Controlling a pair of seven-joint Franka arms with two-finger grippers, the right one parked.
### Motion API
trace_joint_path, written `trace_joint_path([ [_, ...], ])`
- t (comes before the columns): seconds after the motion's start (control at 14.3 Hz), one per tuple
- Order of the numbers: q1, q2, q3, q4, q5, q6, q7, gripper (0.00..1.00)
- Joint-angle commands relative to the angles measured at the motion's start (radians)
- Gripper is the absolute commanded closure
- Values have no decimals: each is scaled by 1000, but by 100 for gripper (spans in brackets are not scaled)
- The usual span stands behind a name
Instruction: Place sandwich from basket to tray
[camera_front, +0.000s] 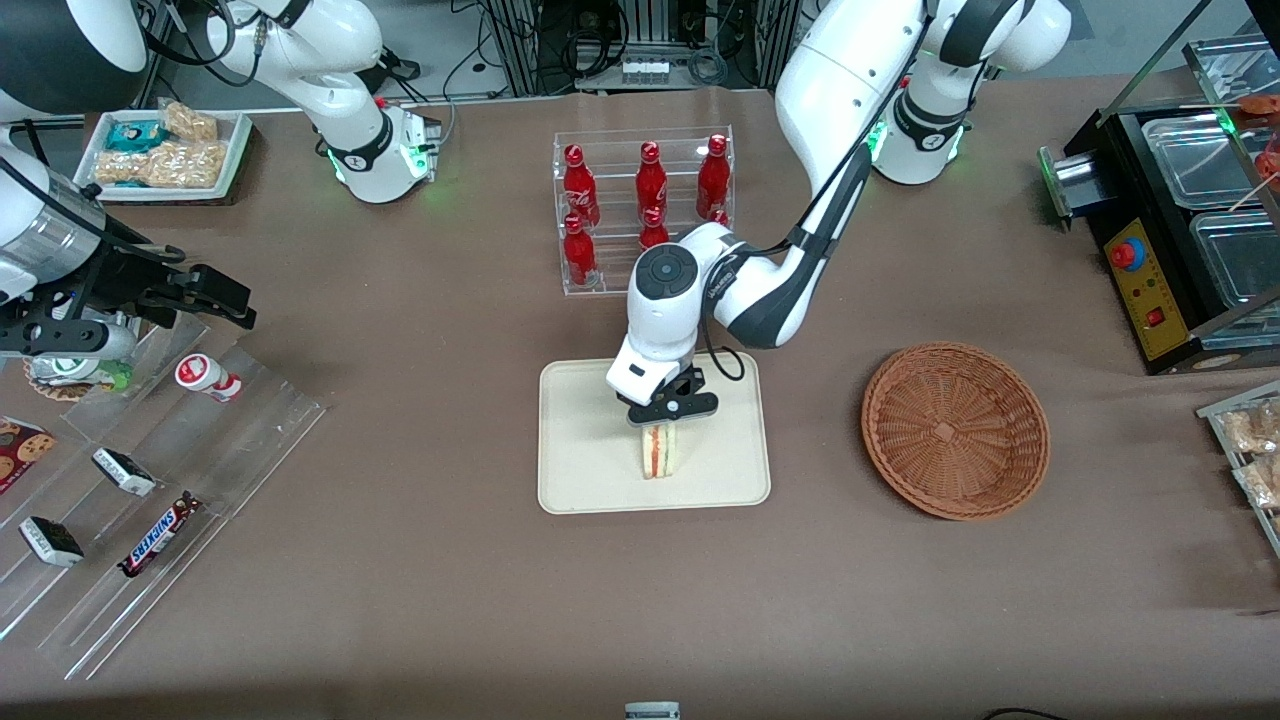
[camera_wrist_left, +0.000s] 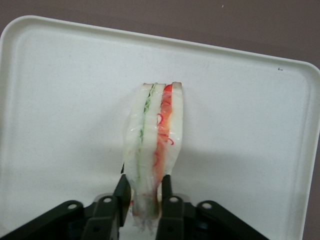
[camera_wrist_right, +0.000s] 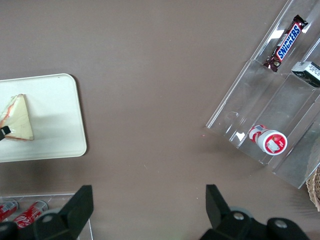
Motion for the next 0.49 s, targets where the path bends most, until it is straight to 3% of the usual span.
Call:
trace_joint_path([
  [0.0, -11, -49, 9, 11, 22, -28, -50, 0],
  [0.28, 4, -187, 13, 18, 11, -158, -44, 0],
  [0.42, 62, -251, 9, 20, 14, -228, -41, 0],
])
